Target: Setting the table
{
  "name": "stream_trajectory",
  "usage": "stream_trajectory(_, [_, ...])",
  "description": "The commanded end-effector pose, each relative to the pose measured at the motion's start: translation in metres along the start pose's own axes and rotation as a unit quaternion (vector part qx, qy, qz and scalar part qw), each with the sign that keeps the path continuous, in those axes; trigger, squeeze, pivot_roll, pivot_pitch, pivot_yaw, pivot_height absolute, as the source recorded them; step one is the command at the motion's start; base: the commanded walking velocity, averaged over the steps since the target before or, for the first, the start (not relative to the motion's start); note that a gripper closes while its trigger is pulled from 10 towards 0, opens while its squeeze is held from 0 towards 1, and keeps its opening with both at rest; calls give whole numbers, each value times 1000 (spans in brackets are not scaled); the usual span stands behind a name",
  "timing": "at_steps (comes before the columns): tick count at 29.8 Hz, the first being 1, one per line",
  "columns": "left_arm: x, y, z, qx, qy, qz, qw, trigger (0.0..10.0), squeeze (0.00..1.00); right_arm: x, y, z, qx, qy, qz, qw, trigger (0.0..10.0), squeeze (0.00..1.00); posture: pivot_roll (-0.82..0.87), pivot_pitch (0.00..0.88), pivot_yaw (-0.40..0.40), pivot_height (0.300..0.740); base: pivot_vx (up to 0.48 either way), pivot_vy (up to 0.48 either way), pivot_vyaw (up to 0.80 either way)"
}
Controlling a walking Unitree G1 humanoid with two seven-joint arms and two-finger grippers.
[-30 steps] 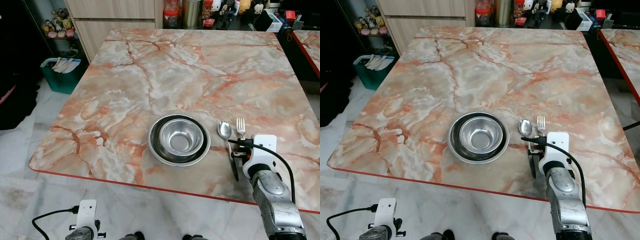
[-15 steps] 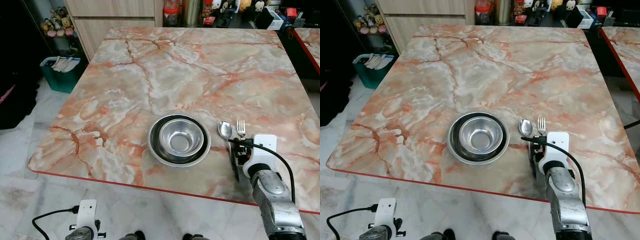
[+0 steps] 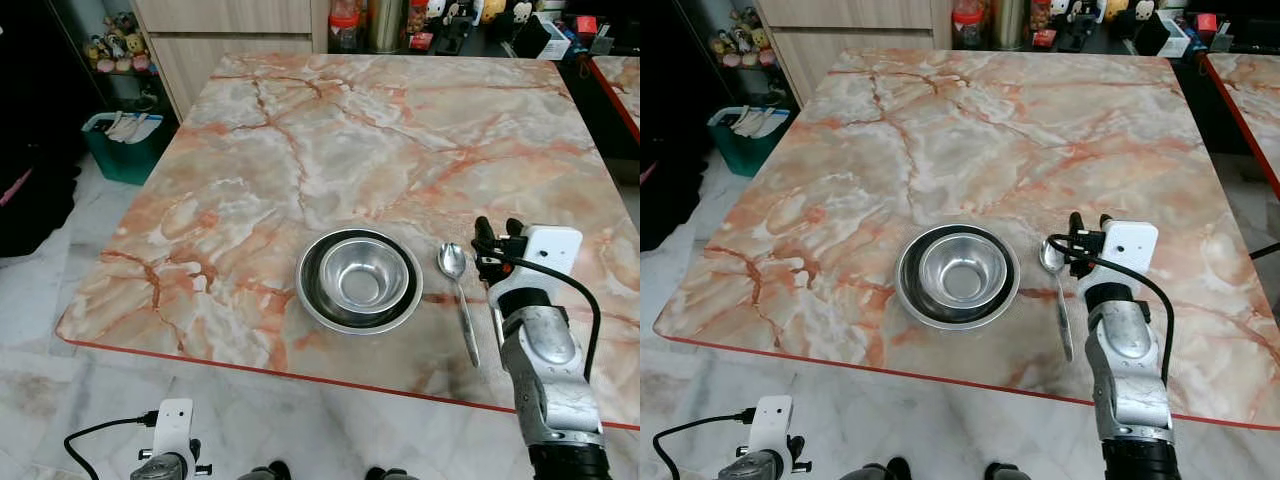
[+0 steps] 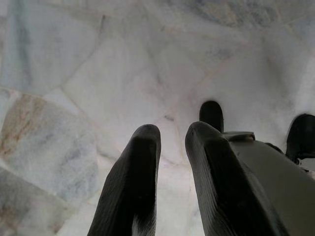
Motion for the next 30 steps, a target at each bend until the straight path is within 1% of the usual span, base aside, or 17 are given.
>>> stream_trajectory(1, [-9,-2,5,9,5,13,1000,10000,0,6,5,4,4,2,-14,1000,10000,0,-1,155,52,740,0,-375,0])
stream_trajectory(2, [-9,-2,5,9,5,13,1000,10000,0,6,5,4,4,2,-14,1000,10000,0,-1,155,52,740,0,-375,0])
stream_trajectory(4, [-9,-2,5,14,6,11,1000,10000,0,14,12,10,13,8,-29,999,10000,0,-1,146,49,740,0,-459,0])
stream_trajectory(9, [-11,-2,4,15,6,11,1000,10000,0,12,16,11,15,7,-28,999,10000,0,6,126,42,740,0,-459,0])
stream_trajectory(18, [-14,-2,4,15,4,12,1000,10000,0,8,17,14,19,9,-24,999,10000,0,4,88,37,740,0,-471,0])
stream_trajectory(30, [-15,-3,4,16,4,14,1000,10000,0,6,20,19,24,13,-25,999,10000,0,2,72,36,740,0,-472,0])
Point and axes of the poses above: a point about 5 cm out from each wrist's last joint towards the gripper, its own y axis pointing out of the wrist towards the gripper, its own x axis along the axis of the wrist's last joint, z = x × y, the point moved 2 cm from there along y, pointing out of the wrist towards the gripper, and after that the axes turned 1 degree about -y, right-handed, at the moved point
